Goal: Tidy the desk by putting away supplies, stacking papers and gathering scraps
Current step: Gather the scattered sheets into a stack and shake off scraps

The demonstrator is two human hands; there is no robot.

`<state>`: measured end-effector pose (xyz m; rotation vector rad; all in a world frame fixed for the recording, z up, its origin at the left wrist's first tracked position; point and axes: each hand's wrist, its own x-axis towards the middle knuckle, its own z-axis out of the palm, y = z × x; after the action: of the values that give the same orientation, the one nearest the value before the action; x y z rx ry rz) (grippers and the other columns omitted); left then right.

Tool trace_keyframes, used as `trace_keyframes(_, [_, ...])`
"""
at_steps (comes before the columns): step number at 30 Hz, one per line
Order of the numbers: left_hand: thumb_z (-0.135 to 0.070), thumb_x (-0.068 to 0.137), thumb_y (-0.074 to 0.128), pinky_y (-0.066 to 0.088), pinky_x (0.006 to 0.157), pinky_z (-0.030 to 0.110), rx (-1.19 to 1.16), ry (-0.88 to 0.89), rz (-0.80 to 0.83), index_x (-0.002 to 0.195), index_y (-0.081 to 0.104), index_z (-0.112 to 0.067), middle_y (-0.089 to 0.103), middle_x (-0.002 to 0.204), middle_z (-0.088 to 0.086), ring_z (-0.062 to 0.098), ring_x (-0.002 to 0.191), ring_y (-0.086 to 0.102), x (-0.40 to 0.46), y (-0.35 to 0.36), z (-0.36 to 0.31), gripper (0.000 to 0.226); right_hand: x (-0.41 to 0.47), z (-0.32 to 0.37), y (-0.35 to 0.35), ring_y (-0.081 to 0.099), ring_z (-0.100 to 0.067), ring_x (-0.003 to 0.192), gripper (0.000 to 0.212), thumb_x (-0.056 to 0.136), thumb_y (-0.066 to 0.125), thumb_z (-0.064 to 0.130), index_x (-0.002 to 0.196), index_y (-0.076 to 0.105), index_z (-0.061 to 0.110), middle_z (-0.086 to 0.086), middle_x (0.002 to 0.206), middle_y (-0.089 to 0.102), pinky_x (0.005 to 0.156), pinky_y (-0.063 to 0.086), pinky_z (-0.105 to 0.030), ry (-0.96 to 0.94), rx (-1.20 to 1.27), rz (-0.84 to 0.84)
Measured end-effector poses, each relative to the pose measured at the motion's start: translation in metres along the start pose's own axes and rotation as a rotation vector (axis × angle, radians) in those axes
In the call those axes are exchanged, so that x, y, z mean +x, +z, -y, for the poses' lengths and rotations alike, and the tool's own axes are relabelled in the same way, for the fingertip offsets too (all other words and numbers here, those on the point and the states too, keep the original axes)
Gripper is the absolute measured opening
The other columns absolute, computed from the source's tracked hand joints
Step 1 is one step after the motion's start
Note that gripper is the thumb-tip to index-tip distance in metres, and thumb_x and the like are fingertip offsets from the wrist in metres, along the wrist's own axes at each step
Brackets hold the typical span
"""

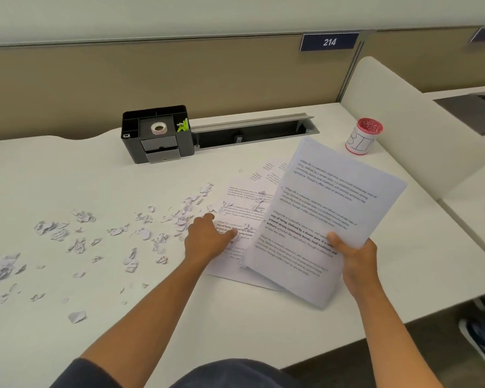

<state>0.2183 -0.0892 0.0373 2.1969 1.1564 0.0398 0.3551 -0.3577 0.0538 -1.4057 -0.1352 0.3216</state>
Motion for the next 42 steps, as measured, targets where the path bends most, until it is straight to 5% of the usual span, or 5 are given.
trace_keyframes(5, [-0.048, 0.078, 0.072, 0.041, 0.094, 0.045, 0.147, -0.002, -0.002, 0.143, 0.030, -0.013, 0.038, 0.138, 0.015, 0.034, 0.129, 0.034, 0.001, 0.013, -0.017, 0.085, -0.005, -0.006, -0.011, 0.065, -0.021, 0.113, 0.048, 0.081, 0.072, 0.000, 0.127, 0.061, 0.012, -0.004, 0.121, 0.069, 0.097, 0.050, -0.043, 0.051, 0.037, -0.031])
trace_keyframes(17, [-0.022, 0.066, 0.085, 0.044, 0.095, 0.041, -0.231, -0.069, 0.070, 0.150, 0.017, -0.025, 0.049, 0.140, 0.010, 0.033, 0.122, 0.052, 0.015, 0.008, -0.014, 0.108, -0.008, -0.011, -0.014, 0.069, -0.020, 0.105, 0.041, 0.082, 0.071, -0.002, 0.119, 0.064, 0.012, -0.004, 0.114, 0.072, 0.092, 0.053, -0.042, 0.136, 0.038, -0.068])
trace_keyframes(28, [-0.027, 0.068, 0.088, 0.060, 0.069, 0.043, -0.471, 0.022, 0.032, 0.097, 0.068, -0.020, 0.062, 0.076, 0.006, 0.024, 0.072, 0.070, 0.009, -0.042, -0.001, 0.037, -0.004, -0.019, 0.004, 0.070, -0.016, 0.101, 0.035, 0.082, 0.071, -0.003, 0.108, 0.066, 0.020, 0.002, 0.107, 0.074, 0.089, 0.053, -0.038, 0.197, -0.005, -0.036])
trace_keyframes(33, [-0.028, 0.077, 0.081, 0.055, 0.059, 0.028, -0.447, 0.059, -0.028, 0.087, 0.072, -0.017, 0.069, 0.076, -0.001, 0.017, 0.069, 0.069, 0.000, -0.075, -0.002, 0.017, 0.000, -0.023, 0.016, 0.071, -0.017, 0.099, 0.033, 0.081, 0.073, -0.002, 0.109, 0.067, 0.016, -0.002, 0.109, 0.073, 0.086, 0.054, -0.038, 0.225, -0.031, -0.002])
trace_keyframes(42, [-0.036, 0.093, 0.061, 0.053, 0.061, 0.029, -0.149, 0.123, -0.236, 0.092, 0.070, -0.026, 0.069, 0.084, -0.006, 0.014, 0.070, 0.066, -0.027, -0.138, -0.014, 0.013, 0.002, -0.026, 0.046, 0.070, -0.021, 0.099, 0.031, 0.081, 0.072, -0.002, 0.106, 0.067, 0.016, -0.003, 0.107, 0.074, 0.086, 0.054, -0.040, 0.240, -0.092, 0.067])
